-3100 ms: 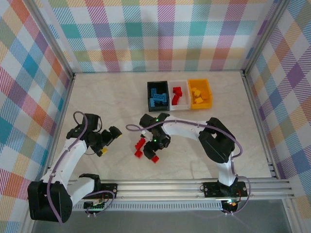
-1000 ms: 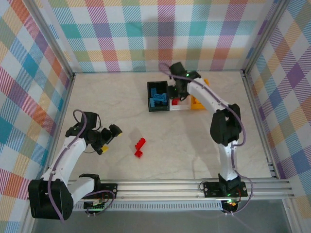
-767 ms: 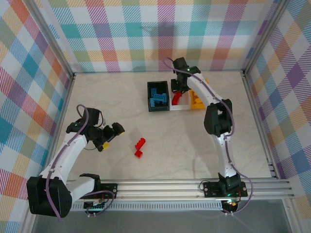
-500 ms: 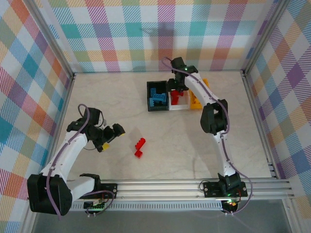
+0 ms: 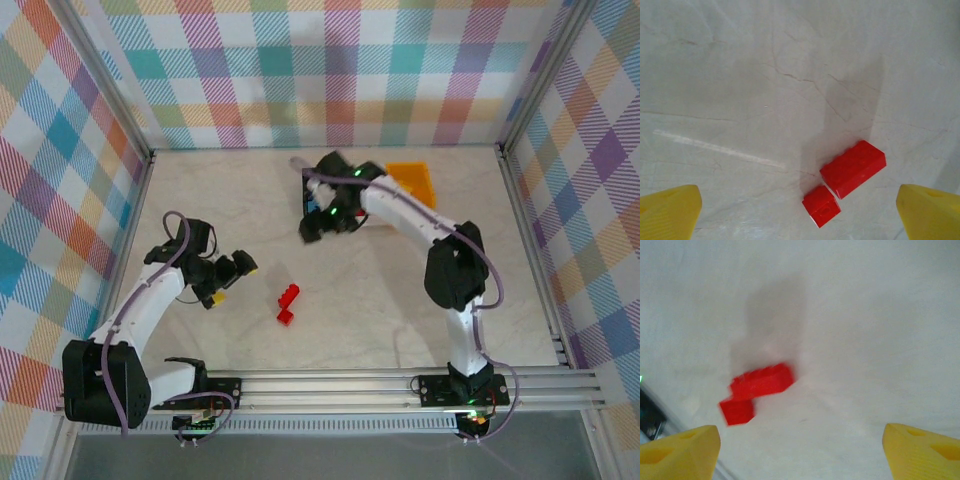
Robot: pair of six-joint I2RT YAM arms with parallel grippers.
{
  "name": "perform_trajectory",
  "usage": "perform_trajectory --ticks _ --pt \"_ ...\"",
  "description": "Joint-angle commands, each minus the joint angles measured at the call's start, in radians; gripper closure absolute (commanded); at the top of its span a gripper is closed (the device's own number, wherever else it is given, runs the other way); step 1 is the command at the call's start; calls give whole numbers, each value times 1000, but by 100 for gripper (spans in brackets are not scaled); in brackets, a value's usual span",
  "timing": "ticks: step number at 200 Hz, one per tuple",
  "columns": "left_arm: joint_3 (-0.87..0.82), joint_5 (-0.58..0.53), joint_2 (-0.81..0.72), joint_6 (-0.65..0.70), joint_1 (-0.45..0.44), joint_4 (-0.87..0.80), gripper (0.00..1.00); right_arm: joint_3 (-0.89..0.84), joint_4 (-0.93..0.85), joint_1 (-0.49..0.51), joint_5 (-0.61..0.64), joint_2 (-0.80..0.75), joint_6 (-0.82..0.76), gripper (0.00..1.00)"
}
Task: Sort the legos into containers by color
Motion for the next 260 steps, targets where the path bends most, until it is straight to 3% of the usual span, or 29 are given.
perform_trajectory --ticks 1,90,146,260 --pt "-34 -42 -64 -46 2 -28 0 -46 21 24 -61 18 52 15" --pt "-76 -70 -205 -59 17 -106 0 -19 11 53 -174 148 323 13" --pt "-69 -74 -205 -43 27 -119 0 71 -32 53 -187 228 350 13" --pt "-67 -66 -204 -8 58 -128 0 253 -157 71 -166 378 383 24"
